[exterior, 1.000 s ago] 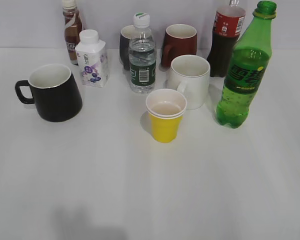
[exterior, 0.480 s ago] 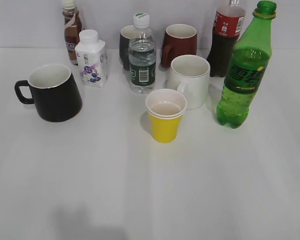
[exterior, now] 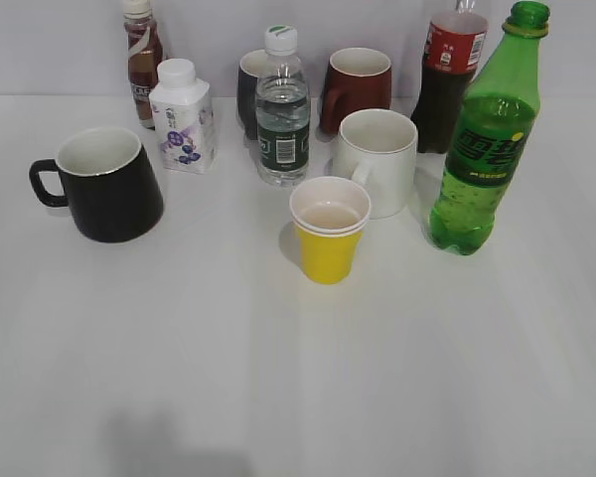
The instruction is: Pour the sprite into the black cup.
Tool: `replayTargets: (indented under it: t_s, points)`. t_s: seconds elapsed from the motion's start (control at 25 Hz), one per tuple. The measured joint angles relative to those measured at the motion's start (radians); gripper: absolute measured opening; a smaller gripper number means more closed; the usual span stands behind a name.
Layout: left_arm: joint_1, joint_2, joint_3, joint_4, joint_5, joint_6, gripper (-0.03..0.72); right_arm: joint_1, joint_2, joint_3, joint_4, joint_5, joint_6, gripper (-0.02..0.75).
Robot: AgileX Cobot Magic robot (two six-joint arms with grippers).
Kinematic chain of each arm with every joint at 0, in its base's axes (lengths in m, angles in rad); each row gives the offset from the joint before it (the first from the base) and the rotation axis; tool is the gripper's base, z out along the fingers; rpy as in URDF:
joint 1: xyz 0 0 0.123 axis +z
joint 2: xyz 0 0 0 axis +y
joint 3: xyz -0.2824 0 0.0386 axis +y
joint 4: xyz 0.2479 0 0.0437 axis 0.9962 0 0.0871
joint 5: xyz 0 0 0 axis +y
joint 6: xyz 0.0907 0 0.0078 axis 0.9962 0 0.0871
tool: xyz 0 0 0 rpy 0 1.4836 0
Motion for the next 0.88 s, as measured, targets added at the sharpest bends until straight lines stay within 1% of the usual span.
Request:
replayTargets:
  t_s: [0.08, 0.2, 0.24, 0.32, 0.4, 0.48, 0.64, 0.76, 0.88]
  points:
    - [0.0, 0.035, 0.021, -0.002, -0.218, 0.0, 0.246, 0.0, 0.0, 0.0, 0.0, 0.0, 0.0, 0.574]
    - [0.0, 0.136, 0.106, -0.005, -0.638, 0.0, 0.246, 0.0, 0.0, 0.0, 0.0, 0.0, 0.0, 0.574]
    - [0.0, 0.181, 0.138, -0.007, -0.75, 0.0, 0.246, 0.0, 0.0, 0.0, 0.0, 0.0, 0.0, 0.574]
    - [0.0, 0.316, 0.209, -0.017, -0.995, 0.0, 0.246, 0.0, 0.0, 0.0, 0.0, 0.0, 0.0, 0.574]
    - [0.0, 0.474, 0.272, -0.012, -1.179, 0.0, 0.246, 0.0, 0.0, 0.0, 0.0, 0.0, 0.0, 0.574]
    - [0.0, 0.651, 0.306, 0.023, -1.327, 0.0, 0.246, 0.0, 0.0, 0.0, 0.0, 0.0, 0.0, 0.574]
    - [0.0, 1.067, 0.315, 0.189, -1.588, 0.0, 0.247, 0.0, 0.0, 0.0, 0.0, 0.0, 0.0, 0.574]
    - [0.0, 1.292, 0.315, 0.24, -1.756, 0.0, 0.268, 0.0, 0.0, 0.0, 0.001, 0.0, 0.0, 0.574]
    - [0.0, 1.478, 0.315, 0.269, -1.869, 0.0, 0.311, 0.0, 0.0, 0.0, 0.001, 0.0, 0.0, 0.574]
